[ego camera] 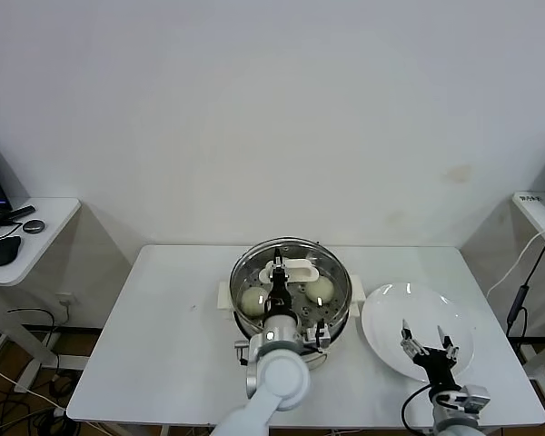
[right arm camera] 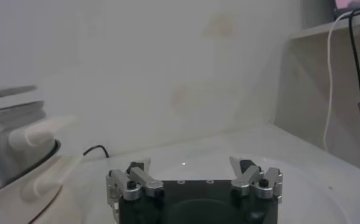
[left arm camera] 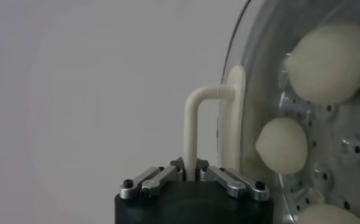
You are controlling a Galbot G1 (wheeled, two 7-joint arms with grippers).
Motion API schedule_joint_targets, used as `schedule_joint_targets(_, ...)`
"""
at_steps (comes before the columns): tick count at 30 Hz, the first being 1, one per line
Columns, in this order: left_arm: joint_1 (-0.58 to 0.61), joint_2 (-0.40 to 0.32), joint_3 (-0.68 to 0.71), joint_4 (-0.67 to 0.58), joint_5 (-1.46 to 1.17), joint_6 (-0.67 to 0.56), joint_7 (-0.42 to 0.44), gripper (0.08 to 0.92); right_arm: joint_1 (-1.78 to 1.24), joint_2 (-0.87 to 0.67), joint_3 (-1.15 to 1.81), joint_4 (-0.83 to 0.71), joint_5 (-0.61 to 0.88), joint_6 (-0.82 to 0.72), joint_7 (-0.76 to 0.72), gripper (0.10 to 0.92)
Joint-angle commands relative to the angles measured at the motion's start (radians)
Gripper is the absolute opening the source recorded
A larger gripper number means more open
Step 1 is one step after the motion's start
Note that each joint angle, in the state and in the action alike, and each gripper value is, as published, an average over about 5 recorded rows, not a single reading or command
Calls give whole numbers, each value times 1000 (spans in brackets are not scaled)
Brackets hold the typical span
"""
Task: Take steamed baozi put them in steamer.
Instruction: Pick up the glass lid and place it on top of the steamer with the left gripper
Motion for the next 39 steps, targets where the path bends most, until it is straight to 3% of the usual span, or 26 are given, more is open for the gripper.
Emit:
schedule_joint_targets(1, 5, -1, 2, 24, 10, 0, -11, 168, 1, 5, -4, -1, -4, 2, 0, 823)
schedule_joint_targets(20, 18, 11, 21, -28, -18, -1, 27, 168, 10, 11, -15, -15, -12, 8, -1, 823)
schedule_joint_targets(27, 23, 37, 24, -72, -111, -3, -35, 184, 13, 16, -26, -21, -11, 7, 0, 823)
schedule_joint_targets(39, 154, 118, 55, -365, -161, -6, 77, 510, 17, 20, -27, -26, -19, 9, 1, 823)
